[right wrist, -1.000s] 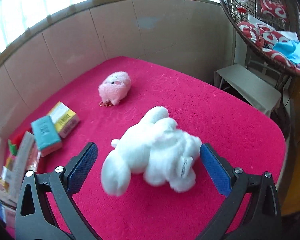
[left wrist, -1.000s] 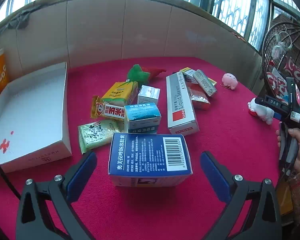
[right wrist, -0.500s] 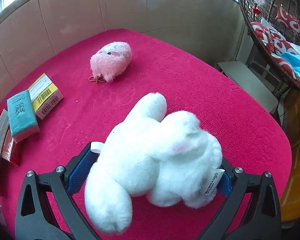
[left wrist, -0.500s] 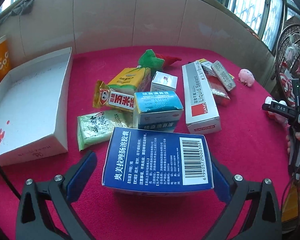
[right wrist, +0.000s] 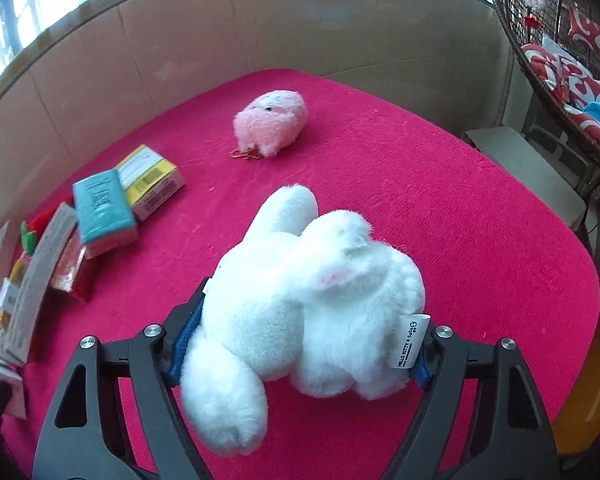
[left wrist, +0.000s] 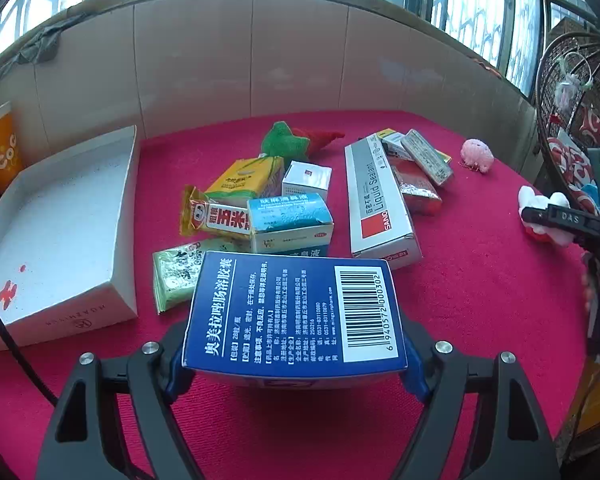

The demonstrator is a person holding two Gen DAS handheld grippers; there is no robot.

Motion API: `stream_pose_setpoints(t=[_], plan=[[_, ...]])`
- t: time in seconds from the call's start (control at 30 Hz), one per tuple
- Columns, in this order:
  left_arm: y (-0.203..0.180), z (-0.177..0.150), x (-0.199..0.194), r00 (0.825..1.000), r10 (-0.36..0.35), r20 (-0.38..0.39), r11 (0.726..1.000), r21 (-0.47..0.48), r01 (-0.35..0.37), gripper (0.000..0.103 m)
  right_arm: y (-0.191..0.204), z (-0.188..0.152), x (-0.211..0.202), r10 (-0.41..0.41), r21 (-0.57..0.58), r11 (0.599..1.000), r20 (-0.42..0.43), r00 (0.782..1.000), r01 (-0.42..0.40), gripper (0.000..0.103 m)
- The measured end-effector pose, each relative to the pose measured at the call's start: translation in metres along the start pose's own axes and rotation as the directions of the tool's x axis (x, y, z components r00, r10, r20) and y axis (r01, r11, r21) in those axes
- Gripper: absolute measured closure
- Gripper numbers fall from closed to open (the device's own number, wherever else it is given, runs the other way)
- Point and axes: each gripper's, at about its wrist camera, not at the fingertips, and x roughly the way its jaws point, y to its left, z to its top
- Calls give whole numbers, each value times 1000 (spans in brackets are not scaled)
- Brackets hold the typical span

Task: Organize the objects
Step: 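Carry the blue box and white bunny toward the white tray with both grippers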

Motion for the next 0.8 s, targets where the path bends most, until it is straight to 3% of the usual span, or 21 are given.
stream_pose_setpoints(t=[0.33,0.8], plan=[[1,0,-10,999,-1,43,1000,-16,2,22,36,-20,-36,122,-28,992,45,991,-121,23],[1,0,-26,995,-4,100,1000,-8,5,22,83,-23,-63,231,-111,969,80,970,-222,23]])
